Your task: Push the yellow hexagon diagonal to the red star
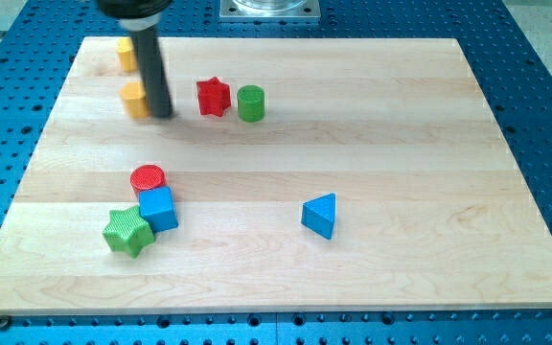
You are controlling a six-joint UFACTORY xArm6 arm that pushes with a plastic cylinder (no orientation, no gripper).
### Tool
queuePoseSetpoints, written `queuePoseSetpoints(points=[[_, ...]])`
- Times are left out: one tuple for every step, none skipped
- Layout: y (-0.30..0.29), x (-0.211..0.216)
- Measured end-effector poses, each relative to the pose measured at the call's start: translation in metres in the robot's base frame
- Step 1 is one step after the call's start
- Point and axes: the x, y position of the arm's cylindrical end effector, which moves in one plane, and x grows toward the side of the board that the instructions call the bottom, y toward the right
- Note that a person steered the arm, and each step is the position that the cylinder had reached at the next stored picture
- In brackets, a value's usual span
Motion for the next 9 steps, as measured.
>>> queuePoseSetpoints(points=[[-0.051,0.02],[-0.061,-0.014],[0.004,-0.041],[0.053,-0.064],[0.122,-0.083],[0.158,-0.106],[0.073,-0.096],[0.12,-0.12],[0.162,-0.118]])
